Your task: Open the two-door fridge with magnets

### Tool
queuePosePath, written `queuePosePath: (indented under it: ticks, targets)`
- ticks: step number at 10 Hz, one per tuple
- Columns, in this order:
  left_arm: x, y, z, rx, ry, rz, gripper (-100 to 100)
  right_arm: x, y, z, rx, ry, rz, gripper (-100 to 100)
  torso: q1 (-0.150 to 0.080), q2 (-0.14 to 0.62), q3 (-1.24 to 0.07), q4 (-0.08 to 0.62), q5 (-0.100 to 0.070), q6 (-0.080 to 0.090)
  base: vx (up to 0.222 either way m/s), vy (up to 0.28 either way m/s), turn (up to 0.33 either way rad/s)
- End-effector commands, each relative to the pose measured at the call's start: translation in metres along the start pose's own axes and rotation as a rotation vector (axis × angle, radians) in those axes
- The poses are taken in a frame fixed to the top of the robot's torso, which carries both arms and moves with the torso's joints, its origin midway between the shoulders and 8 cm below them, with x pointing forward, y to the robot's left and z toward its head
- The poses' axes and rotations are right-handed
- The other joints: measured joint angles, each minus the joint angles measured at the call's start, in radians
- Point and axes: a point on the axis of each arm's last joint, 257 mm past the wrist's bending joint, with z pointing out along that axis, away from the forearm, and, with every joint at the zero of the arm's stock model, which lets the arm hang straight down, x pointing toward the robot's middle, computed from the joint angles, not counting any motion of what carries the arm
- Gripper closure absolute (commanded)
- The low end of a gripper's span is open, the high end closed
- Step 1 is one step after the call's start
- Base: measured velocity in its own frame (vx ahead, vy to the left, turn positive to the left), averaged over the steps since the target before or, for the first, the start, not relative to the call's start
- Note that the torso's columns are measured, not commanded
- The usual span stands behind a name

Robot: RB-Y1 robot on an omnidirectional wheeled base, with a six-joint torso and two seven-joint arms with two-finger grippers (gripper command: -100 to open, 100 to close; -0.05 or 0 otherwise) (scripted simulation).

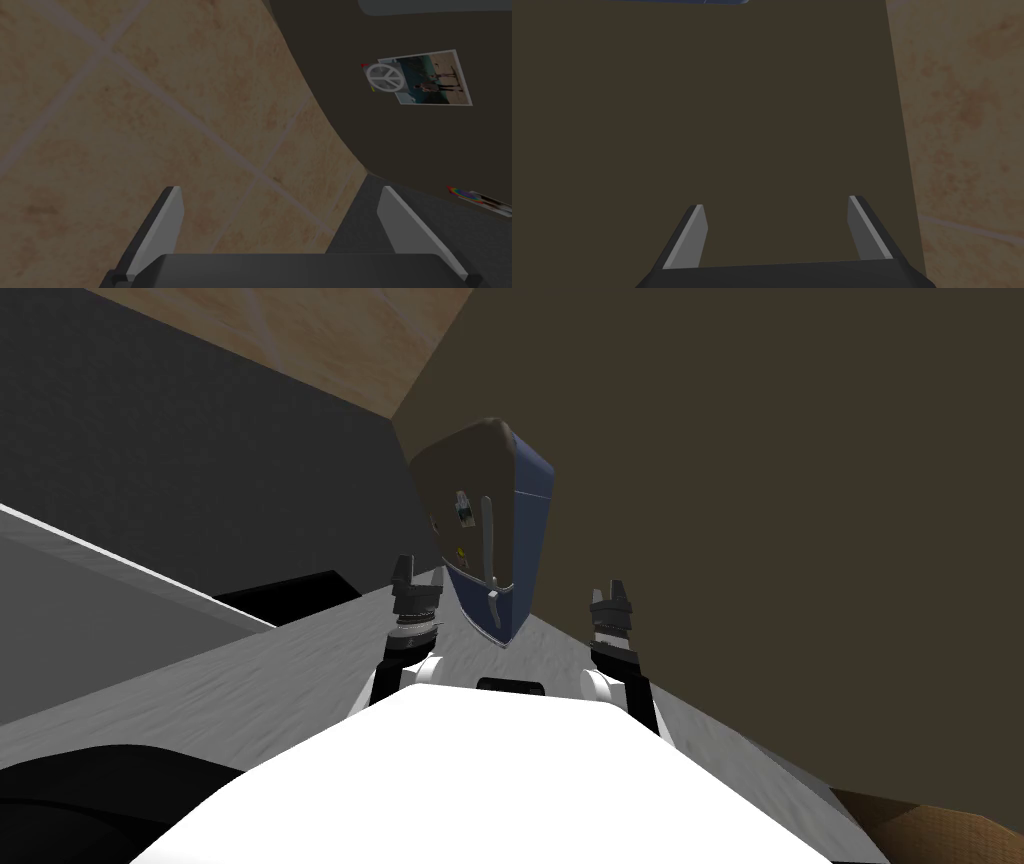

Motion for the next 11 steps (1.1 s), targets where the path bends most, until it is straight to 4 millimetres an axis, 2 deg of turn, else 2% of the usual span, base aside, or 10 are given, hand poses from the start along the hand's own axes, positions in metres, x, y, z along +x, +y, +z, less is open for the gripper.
queuePosePath:
  ticks: [1, 9, 10, 11]
  targets:
    - [0.0, 0.0, 0.0, 0.0, 0.0, 0.0, 0, 0.0, 0.0, 0.0, 0.0, 0.0, 0.0, 0, 0.0, 0.04, -0.082, 0.041, 0.0, 0.0, 0.0, 0.0, 0.0]
    - [0.0, 0.0, 0.0, 0.0, 0.0, 0.0, 0, 0.0, 0.0, 0.0, 0.0, 0.0, 0.0, 0, 0.0, 0.618, -1.234, 0.617, 0.0, 0.0, 0.0, 0.0, 0.0]
    - [0.006, 0.003, -0.002, -0.002, 0.033, 0.005, -100, 0.0, 0.0, 0.0, 0.0, 0.0, 0.0, 0, 0.0, 0.691, -1.382, 0.691, 0.0, 0.0, 0.016, 0.007, -0.026]
    - [0.01, 0.006, -0.003, -0.005, 0.055, 0.008, -100, 0.0, 0.0, 0.0, 0.0, 0.0, 0.0, 0, 0.001, 0.725, -1.451, 0.724, 0.0, 0.0, 0.024, 0.018, -0.035]
